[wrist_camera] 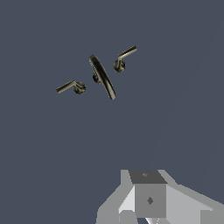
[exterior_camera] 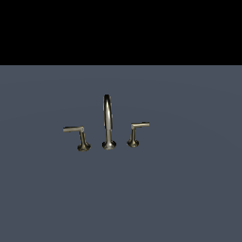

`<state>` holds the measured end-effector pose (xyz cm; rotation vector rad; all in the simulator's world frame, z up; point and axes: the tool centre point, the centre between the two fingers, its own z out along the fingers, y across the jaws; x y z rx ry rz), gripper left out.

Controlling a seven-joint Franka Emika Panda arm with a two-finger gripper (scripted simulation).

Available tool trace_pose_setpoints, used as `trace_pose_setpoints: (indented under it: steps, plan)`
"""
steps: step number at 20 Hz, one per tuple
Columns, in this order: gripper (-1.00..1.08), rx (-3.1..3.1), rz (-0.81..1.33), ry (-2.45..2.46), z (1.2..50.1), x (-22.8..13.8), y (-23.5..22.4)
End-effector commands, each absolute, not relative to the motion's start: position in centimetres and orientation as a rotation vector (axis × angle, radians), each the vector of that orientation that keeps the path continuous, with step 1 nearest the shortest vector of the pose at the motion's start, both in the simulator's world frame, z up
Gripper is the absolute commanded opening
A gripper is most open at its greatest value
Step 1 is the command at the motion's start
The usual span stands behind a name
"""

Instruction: Turn on the faucet by rotating a designated handle.

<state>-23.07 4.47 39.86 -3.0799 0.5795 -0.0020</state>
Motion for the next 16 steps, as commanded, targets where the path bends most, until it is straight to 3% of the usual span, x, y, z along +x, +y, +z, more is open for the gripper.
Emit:
trace_pose_setpoints:
  steps: [1,16]
  plan:
    - [-1.00,-3.064,-0.002,0.658,38.4,-22.5,5.6]
    - [-1.00,-2.932,0.002,1.099,29.8,-17.8,11.6]
